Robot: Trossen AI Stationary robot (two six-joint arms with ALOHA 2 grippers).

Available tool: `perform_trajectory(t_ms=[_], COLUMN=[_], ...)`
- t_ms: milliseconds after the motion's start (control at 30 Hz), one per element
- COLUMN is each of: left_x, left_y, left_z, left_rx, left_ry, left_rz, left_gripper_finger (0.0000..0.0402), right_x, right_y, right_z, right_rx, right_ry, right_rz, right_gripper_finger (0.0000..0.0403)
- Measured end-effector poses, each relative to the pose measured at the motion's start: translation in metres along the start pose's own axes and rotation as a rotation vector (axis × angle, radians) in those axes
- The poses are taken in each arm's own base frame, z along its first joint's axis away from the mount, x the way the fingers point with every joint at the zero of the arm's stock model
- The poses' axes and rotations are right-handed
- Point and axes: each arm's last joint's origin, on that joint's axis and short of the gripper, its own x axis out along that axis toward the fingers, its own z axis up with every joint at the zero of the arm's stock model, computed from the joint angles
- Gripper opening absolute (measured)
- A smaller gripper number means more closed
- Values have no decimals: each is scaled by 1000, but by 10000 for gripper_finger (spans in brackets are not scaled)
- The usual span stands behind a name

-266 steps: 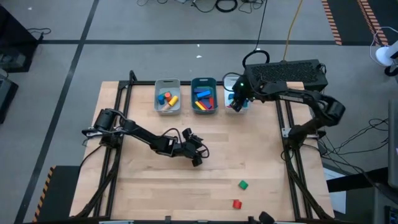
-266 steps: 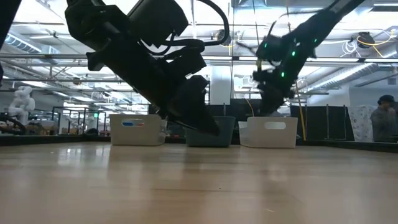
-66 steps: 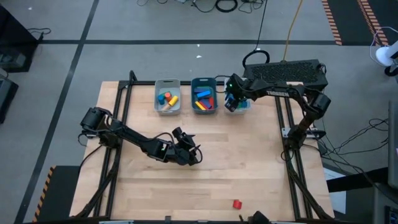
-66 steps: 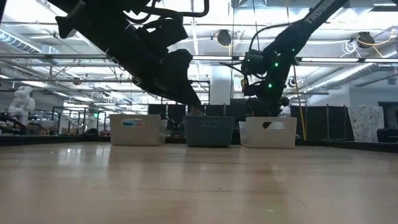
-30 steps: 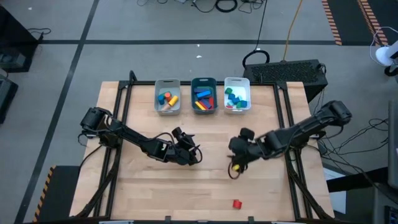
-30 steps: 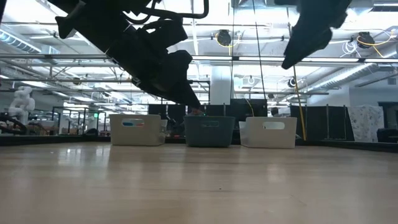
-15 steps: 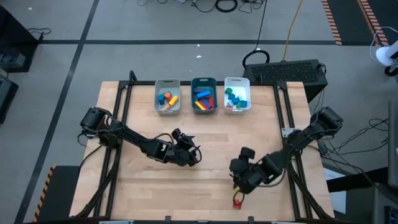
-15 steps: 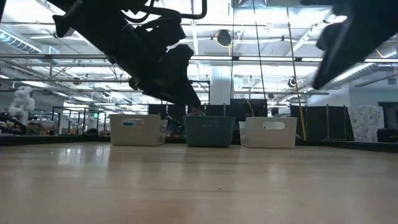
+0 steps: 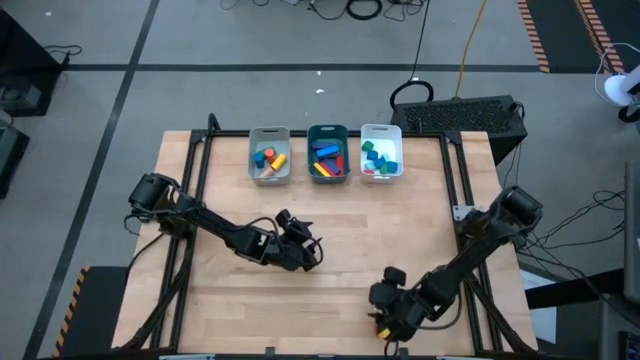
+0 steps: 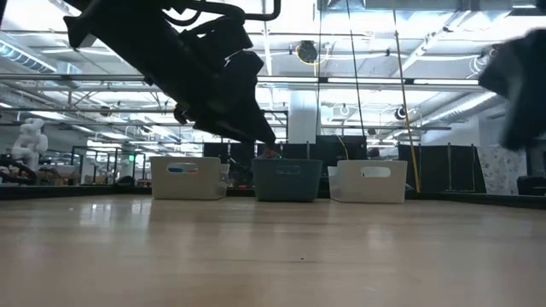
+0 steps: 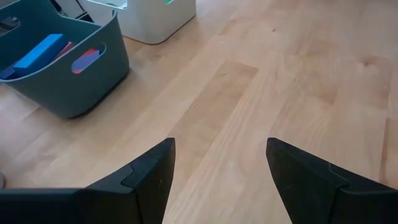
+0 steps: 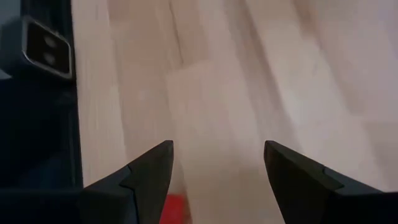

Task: Sort blocks by size
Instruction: Put the red half-circle block into the white bin

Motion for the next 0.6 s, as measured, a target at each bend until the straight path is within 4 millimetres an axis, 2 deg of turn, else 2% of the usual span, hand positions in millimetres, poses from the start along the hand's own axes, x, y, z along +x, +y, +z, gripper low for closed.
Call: perform_trajectory(t_ms=[200,600], left_x=[0,4], left_y=[0,4], left_z=[0,4], left_rx=[-3,-15], left_ry=[-4,-16], left_rz=[-2,9], left_gripper_finger=[253,253], right_x=[12,3], right_y=[3,39], right_z=[-14,5], right_rx=[101,73], right_ry=[118,252], right_rz=[6,-113], right_gripper_finger=[235,235])
